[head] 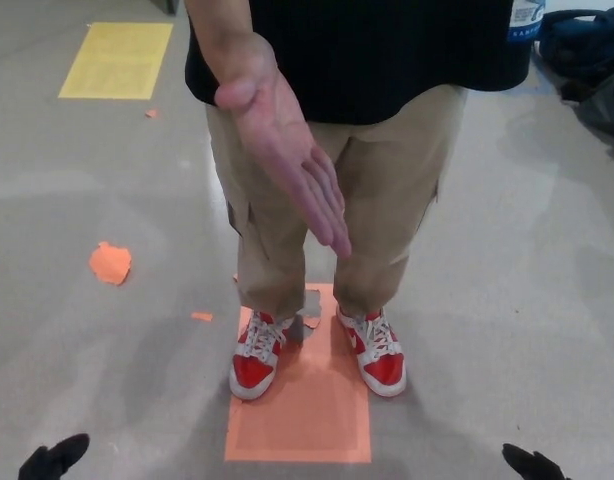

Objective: The robot extends its right arm to grab a person's hand and shakes it

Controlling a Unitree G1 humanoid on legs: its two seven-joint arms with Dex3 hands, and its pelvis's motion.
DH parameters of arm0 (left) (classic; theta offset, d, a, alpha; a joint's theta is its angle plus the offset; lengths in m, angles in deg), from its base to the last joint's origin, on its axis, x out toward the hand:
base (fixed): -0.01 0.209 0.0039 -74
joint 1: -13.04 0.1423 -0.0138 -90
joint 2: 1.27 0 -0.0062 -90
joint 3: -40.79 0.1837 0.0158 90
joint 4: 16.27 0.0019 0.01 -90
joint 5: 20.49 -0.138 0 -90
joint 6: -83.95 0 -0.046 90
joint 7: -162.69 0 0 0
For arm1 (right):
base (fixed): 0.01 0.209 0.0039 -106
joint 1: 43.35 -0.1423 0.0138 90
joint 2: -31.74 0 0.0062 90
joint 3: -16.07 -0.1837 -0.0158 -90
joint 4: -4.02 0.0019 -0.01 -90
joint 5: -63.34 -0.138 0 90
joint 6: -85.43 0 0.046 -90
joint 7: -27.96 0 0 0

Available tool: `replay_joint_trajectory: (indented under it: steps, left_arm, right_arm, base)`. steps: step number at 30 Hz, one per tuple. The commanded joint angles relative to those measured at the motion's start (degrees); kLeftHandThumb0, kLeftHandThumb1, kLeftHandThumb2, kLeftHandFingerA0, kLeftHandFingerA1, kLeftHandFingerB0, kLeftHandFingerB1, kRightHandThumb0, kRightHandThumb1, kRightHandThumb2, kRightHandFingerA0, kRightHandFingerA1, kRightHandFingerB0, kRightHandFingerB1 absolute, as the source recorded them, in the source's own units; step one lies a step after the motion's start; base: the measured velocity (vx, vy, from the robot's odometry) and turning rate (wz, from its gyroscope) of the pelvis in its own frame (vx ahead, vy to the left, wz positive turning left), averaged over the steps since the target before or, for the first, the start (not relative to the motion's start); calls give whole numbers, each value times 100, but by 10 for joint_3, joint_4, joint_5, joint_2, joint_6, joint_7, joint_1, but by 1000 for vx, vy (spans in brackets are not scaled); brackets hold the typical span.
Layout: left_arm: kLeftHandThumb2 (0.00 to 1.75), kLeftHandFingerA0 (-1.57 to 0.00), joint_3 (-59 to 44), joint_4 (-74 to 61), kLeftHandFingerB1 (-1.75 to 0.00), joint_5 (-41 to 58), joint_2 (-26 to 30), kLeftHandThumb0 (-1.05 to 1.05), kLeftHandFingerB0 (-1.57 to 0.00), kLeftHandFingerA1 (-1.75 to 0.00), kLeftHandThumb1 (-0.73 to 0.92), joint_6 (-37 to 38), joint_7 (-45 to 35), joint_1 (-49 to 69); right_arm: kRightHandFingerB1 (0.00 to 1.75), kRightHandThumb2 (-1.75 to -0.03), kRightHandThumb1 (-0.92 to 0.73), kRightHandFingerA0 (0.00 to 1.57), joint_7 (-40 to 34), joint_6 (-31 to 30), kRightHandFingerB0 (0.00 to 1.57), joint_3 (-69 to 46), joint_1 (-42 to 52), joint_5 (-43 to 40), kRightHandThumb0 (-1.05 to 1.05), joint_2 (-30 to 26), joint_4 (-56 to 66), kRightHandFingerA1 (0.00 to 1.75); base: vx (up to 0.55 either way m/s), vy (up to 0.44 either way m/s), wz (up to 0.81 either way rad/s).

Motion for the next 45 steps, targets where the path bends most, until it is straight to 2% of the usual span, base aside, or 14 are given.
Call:
replay_joint_trajectory:
  steps: [1, 4, 5, 6, 7, 8, 19, 24, 25, 26, 38, 40, 41, 45]
  left_arm:
    - [103, -5, -9, -17, -39, 20, 5, -63, -1, -43, 75, -1, -19, 28]
    - [103, -6, -7, -25, -41, 22, 0, -62, -1, -44, 74, 2, -20, 44]
    - [75, -12, -7, -26, -31, 23, -2, -58, -9, -32, 92, 3, -21, 50]
    - [75, -12, -7, -26, -31, 23, -2, -58, -9, -32, 92, 3, -21, 54]
    - [103, -8, -6, -25, -41, 23, -4, -64, -1, -45, 75, 8, -22, 61]
    - [106, -2, -6, -21, -34, 23, -2, -63, -1, -39, 78, 10, -23, 62]
    - [106, -2, -10, -10, -33, 24, 6, -62, -1, -38, 79, 23, -29, 72]
    - [105, -3, -8, -15, -36, 10, 8, -64, -1, -42, 78, 29, -16, 81]
    - [105, -3, -8, -14, -35, 10, 10, -63, -1, -42, 79, 36, -18, 82]
    - [104, -10, -8, -14, -37, 7, 10, -66, 0, -44, 77, 36, -16, 83]
    - [73, -14, -8, -21, -27, 5, 10, -61, -9, -32, 92, 27, -11, 87]
    - [74, -15, -8, -23, -27, 5, 10, -61, -9, -32, 92, 23, -9, 86]
    - [103, -10, -6, -29, -36, 3, 11, -68, 0, -45, 75, 21, -11, 87]
    - [104, -8, -7, -32, -36, 10, 9, -67, -2, -43, 76, 16, -16, 88]
  right_arm:
    - [14, -110, -82, 6, -55, 30, 4, 4, 39, 37, -87, -6, 47, 36]
    - [9, -111, -81, 0, -96, 23, 0, 2, 97, 81, -89, -10, 201, 21]
    - [14, -111, -79, 0, -95, 18, 0, 0, 114, 88, -85, -11, 250, 19]
    - [14, -111, -79, 0, -94, 17, 0, -1, 123, 92, -85, -12, 274, 19]
    - [5, -67, -91, 6, -92, 9, 0, -2, 141, 107, -77, -14, 340, 32]
    - [12, -112, -79, 1, -82, -11, 0, -4, 147, 123, -86, -17, 394, 22]
    - [17, -113, -77, 0, 74, -148, 0, -1, 24, 271, -85, -42, 741, 22]
    - [15, -115, -79, 0, 127, -204, 0, 23, -54, 311, -89, -35, 770, 19]
    - [7, -94, -73, 0, 145, -219, 0, 33, -82, 325, -89, -34, 770, 11]
    - [13, -118, -82, 0, 158, -225, 0, 41, -105, 341, -96, -31, 765, 19]
    - [7, -121, -81, 0, 228, -297, 0, 151, -279, 535, -104, 56, 657, 13]
    - [10, -120, -77, 0, 233, -308, 0, 158, -297, 546, -100, 63, 640, 16]
    - [12, -117, -73, 0, 233, -313, 0, 167, -321, 550, -98, 67, 613, 19]
    - [9, -115, -72, 0, 245, -332, 0, 182, -354, 567, -99, 75, 568, 14]
  base:
    - [0, 0, 0]
    - [0, 0, 0]
    - [0, 0, 0]
    - [0, 0, 0]
    - [0, 0, 0]
    - [0, 0, 0]
    - [0, 0, 0]
    - [0, 0, 0]
    - [0, 0, 0]
    - [0, 0, 0]
    - [0, 0, 0]
    - [0, 0, 0]
    - [0, 0, 0]
    - [0, 0, 0]
